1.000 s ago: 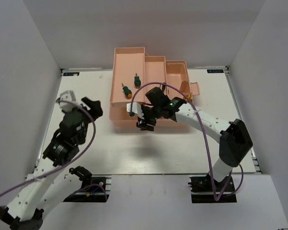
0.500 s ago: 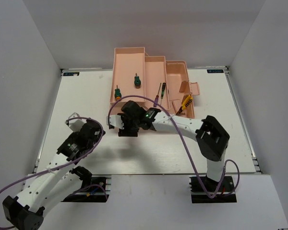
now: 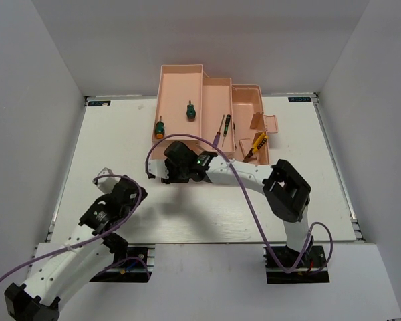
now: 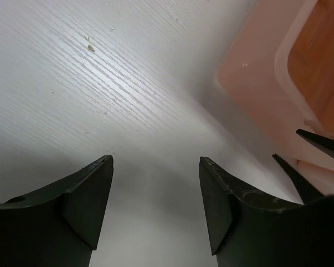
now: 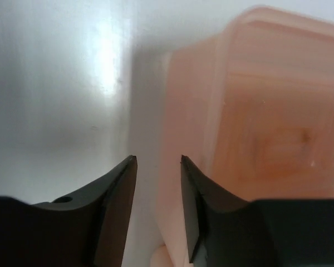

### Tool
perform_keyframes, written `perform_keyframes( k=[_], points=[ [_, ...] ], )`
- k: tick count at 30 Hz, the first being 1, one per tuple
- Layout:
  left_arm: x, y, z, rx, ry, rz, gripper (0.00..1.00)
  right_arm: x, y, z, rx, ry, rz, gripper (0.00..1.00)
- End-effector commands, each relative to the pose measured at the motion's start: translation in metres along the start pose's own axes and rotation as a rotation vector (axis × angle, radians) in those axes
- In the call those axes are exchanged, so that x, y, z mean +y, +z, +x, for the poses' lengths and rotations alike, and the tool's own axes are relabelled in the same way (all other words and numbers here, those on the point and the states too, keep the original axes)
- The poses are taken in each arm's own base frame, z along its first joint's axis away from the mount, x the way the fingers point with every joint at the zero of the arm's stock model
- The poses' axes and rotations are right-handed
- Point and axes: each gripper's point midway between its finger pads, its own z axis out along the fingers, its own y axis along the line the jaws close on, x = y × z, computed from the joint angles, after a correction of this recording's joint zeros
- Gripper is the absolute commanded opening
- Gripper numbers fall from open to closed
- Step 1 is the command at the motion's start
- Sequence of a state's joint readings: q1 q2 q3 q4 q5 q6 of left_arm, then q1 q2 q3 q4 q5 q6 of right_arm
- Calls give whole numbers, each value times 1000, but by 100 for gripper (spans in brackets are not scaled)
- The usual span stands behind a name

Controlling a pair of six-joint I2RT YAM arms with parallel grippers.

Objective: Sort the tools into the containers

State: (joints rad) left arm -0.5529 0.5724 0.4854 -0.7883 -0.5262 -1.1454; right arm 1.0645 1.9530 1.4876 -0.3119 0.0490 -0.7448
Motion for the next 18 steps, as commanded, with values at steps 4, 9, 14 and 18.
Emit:
perform_keyframes(
  k=[4, 9, 14, 18],
  points=[
    [-11, 1, 2, 13, -62, 29, 73, 1, -71, -72, -208, 61, -132, 56],
    [-13, 2, 3, 21, -53, 34, 73, -32, -70, -74, -168, 46, 37, 65],
    [-10, 4, 5, 24, -49, 26, 73, -48, -54, -58, -111, -14, 132, 70],
    [-14, 4, 3, 17, -59, 42, 73, -43, -31, -44, -77, -32, 135, 70]
  ],
)
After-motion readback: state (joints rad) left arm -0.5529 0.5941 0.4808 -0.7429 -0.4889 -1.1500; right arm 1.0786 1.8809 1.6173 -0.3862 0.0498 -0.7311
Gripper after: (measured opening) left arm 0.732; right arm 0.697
